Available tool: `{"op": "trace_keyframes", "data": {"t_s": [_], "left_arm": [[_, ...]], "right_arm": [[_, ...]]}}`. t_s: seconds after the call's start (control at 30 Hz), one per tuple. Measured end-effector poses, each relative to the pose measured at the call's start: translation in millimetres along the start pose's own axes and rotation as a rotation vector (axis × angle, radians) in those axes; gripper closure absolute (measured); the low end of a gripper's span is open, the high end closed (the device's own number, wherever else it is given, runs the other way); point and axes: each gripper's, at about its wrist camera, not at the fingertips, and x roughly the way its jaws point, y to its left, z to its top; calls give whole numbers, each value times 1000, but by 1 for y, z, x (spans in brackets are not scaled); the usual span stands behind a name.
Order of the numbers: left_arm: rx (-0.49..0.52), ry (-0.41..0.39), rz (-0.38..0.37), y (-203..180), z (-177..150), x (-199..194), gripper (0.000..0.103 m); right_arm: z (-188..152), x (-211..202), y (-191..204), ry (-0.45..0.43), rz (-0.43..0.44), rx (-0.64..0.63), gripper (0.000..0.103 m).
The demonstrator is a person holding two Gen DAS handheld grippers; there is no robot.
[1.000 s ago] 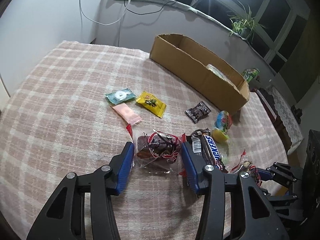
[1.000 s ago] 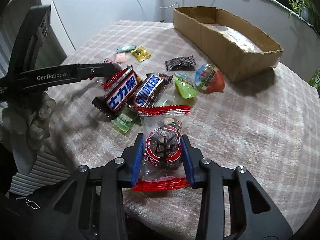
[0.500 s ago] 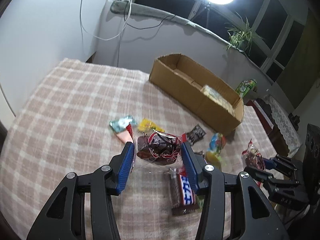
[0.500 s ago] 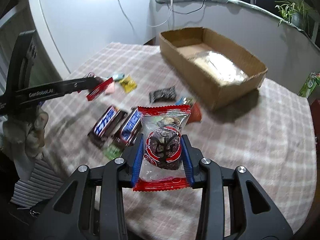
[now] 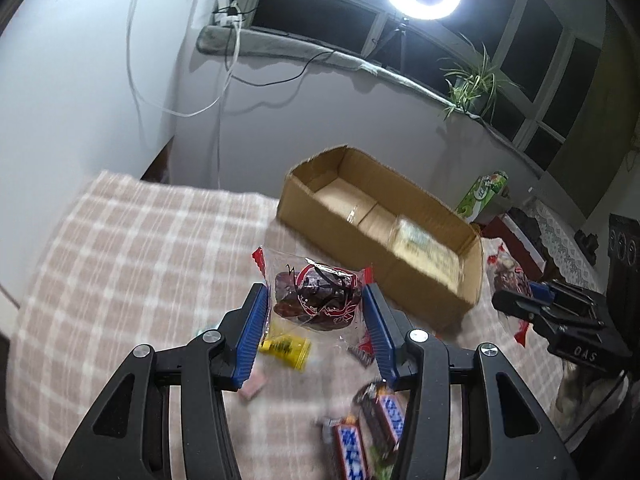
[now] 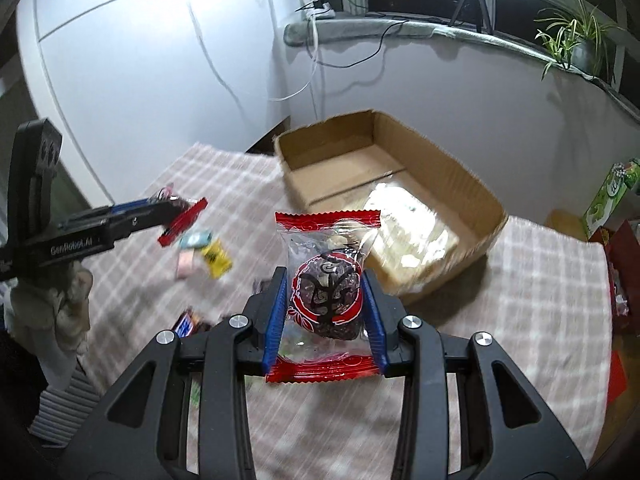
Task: Organize snacks
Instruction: 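Carry the red-wrapped candy with the left tool into the box and release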
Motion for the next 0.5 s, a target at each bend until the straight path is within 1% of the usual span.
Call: {"op": "trace_keyframes", "data": {"t_s": [0.13, 0.5], "left_arm": [[20, -7, -8, -8, 19, 13, 56], [53, 7, -26, -25, 59, 56, 56]], "right_arm": [[22, 11, -18, -6, -11, 15, 66], [61, 51, -55, 18, -60, 10, 66]]}}
